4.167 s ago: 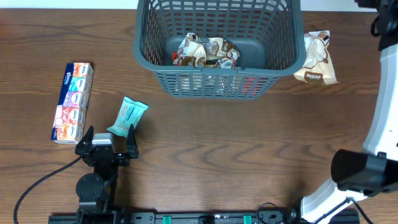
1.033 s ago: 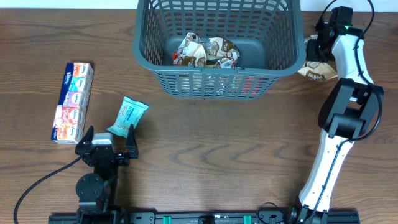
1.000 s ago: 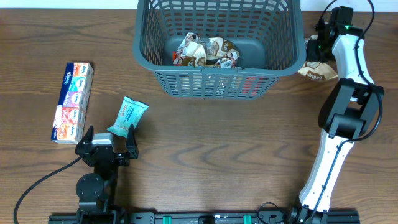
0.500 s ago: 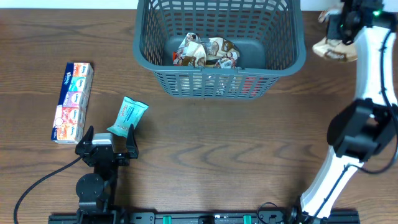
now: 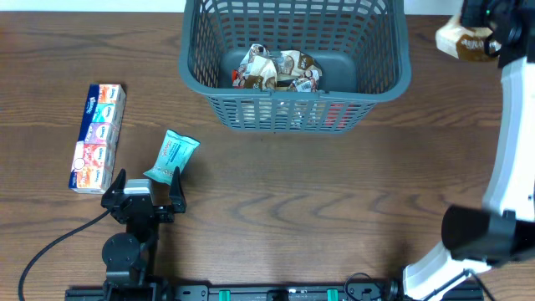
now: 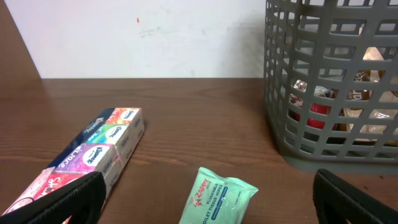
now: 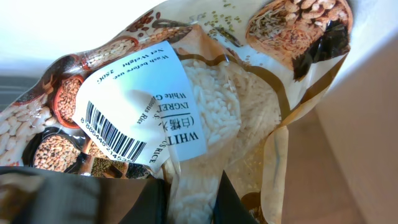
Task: Pack container
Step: 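Carry the rice pouch over the basket and release it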
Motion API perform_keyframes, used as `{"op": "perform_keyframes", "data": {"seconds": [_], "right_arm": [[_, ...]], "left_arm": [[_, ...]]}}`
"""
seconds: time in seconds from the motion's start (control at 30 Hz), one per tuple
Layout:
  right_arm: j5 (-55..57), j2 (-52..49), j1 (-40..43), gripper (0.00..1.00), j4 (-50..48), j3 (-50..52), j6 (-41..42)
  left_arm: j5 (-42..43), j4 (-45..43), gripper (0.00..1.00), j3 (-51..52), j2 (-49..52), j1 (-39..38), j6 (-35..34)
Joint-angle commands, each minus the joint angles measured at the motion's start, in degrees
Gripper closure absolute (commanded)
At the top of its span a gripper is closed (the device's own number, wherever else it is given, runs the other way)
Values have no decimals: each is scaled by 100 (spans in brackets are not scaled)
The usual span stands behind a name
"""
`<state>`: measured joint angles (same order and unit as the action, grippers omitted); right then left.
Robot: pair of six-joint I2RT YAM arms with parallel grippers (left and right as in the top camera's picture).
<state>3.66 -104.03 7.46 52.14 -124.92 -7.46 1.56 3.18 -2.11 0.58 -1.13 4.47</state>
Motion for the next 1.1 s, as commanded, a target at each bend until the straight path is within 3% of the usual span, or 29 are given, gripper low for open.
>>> {"op": "perform_keyframes", "data": {"seconds": [0.0,0.2,0.47,1.07], "right_arm": [[-179,566,-592,99,-42,-96,-704],[-1521,949,-1849,99,330,-96,-2924],[-1943,789,-2675,99,1115,-96,-4350],[-2452,-1150,-2601,99,826,-96,-4597]], "left_arm": [[98,79,1,179,-39,9,-28],[98,79,1,179,-39,9,-28],[101,79,1,179,-39,9,-28],[98,79,1,179,-39,9,-28]]}}
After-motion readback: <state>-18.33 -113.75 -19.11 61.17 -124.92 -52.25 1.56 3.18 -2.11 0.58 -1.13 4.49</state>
